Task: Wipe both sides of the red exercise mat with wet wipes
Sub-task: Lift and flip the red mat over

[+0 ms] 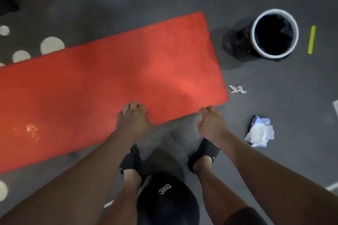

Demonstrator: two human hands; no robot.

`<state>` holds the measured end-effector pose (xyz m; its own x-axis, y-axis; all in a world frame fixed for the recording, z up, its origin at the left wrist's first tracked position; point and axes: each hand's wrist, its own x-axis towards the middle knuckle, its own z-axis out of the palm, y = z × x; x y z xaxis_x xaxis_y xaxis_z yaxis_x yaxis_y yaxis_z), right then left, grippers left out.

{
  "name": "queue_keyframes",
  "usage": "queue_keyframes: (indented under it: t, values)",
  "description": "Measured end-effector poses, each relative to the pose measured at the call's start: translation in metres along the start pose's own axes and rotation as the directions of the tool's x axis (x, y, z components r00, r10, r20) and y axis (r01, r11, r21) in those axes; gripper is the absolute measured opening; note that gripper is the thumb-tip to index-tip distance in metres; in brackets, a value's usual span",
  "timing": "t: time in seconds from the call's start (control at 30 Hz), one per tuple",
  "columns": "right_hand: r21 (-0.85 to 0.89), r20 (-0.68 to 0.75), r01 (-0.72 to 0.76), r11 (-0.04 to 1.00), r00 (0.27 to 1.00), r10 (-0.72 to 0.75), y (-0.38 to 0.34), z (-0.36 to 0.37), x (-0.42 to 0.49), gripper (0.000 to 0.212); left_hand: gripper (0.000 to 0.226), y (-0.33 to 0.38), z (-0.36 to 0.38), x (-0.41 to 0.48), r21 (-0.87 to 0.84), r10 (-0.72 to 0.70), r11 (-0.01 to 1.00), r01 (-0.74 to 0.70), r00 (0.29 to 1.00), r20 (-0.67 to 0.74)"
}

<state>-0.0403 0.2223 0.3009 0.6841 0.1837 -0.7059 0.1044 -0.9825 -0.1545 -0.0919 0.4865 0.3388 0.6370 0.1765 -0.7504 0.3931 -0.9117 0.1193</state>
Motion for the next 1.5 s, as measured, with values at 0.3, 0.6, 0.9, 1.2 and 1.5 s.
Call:
queue_keyframes:
  t: [0.3,0.6,0.9,1.2,1.5]
  values:
    - [0.102,0.143,-0.127,0.987,0.983,0.112,0.111,0.037,0.111,0.039,0.049,0.06,0.106,0.116,0.009,0.089,0.996,-0.09,0.993,0.077]
    - [-0.278,0.192,0.184,0.943,0.972,-0.133,0.152,0.095,0.224,0.063,0.058,0.039,0.188,0.245,0.236,0.205,0.946,-0.224,0.973,0.104]
    - [-0.481,0.123,0.57,0.666,0.796,-0.592,0.012,0.141,0.268,0.052,0.056,-0.022,0.153,0.283,0.484,0.357,0.797,-0.362,0.928,0.107]
    - [-0.414,0.2,0.775,0.477,0.589,-0.783,-0.113,0.268,0.219,0.084,0.055,-0.18,0.213,0.216,0.153,0.165,0.978,-0.145,0.978,-0.129]
    - [-0.613,0.224,0.686,0.391,0.626,-0.747,-0.134,0.323,0.208,0.108,0.109,-0.271,0.316,0.172,0.089,0.113,0.991,-0.098,0.976,-0.185]
